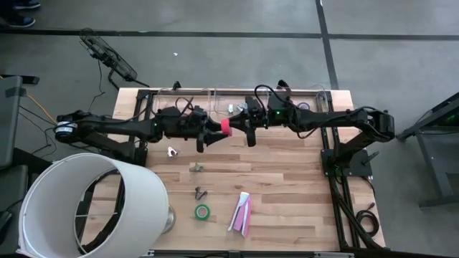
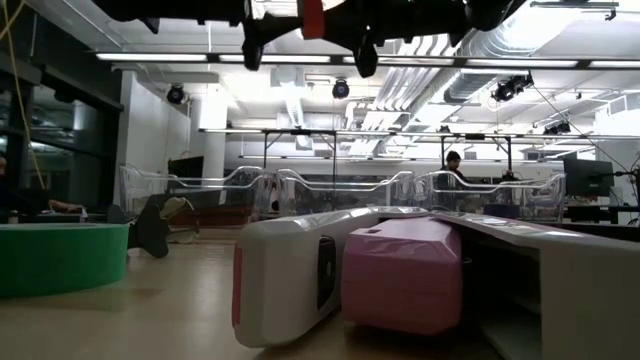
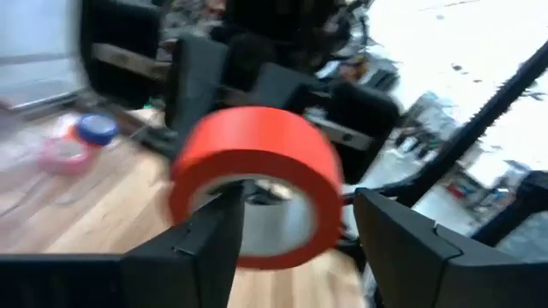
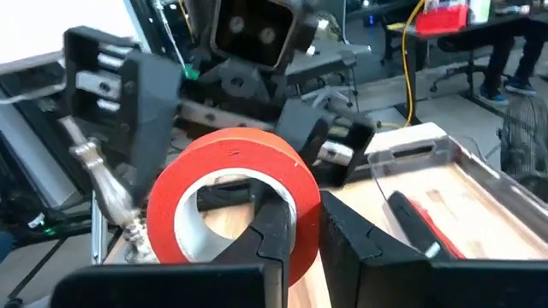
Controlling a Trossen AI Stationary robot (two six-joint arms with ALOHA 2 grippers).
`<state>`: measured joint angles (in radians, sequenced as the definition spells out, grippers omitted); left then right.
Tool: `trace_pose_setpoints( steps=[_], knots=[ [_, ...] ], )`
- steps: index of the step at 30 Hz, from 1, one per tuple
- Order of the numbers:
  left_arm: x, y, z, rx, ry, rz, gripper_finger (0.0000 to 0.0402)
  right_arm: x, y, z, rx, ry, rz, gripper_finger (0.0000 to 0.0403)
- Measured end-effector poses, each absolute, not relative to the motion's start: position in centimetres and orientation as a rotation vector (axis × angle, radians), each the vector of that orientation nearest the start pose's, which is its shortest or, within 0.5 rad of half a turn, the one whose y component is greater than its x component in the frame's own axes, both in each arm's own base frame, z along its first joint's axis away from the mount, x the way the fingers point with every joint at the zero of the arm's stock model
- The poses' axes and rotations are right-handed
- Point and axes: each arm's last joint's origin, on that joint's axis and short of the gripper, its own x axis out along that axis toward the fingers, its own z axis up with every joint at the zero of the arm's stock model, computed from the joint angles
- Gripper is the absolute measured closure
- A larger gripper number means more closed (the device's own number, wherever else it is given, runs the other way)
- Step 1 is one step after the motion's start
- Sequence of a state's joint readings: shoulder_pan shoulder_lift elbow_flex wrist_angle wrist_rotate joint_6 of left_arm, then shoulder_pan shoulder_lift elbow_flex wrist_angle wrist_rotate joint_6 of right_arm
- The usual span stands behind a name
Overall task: Pick and place Stapler, Stapler remover, tape
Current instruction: Put the red tape into the right transparent bin
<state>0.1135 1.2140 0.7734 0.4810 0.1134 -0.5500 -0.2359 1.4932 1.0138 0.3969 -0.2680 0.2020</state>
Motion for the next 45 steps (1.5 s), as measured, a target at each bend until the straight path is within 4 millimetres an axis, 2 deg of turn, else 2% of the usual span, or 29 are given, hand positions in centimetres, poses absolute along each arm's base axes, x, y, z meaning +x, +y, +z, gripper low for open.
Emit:
trace_pose_setpoints(
  steps=[7,15,23,36,40,45],
  knots=[
    [25.5,4.3,30.8,-0.543,0.004,0.072,0.0179,33.1,-7.7,29.4,0.249,0.132,-0.024,0.0372],
    [23.6,5.6,30.5,-0.556,0.113,0.183,0.0179,32.1,-9.3,28.7,0.306,0.229,-0.125,0.0372],
    [22.3,6.3,30.2,-0.523,0.186,0.261,0.0179,28.8,-11.9,29.7,0.331,0.301,-0.363,0.0372],
    [22.0,6.3,30.4,-0.439,0.179,0.283,0.0179,21.8,-16.3,32.0,0.444,0.267,-0.813,0.0372],
    [22.0,6.3,30.4,-0.431,0.179,0.282,0.0179,20.3,-17.5,32.4,0.485,0.267,-0.913,0.0372],
    [22.0,6.3,30.4,-0.426,0.178,0.289,0.0179,19.0,-18.5,34.1,0.483,0.345,-1.053,0.0372]
  ],
)
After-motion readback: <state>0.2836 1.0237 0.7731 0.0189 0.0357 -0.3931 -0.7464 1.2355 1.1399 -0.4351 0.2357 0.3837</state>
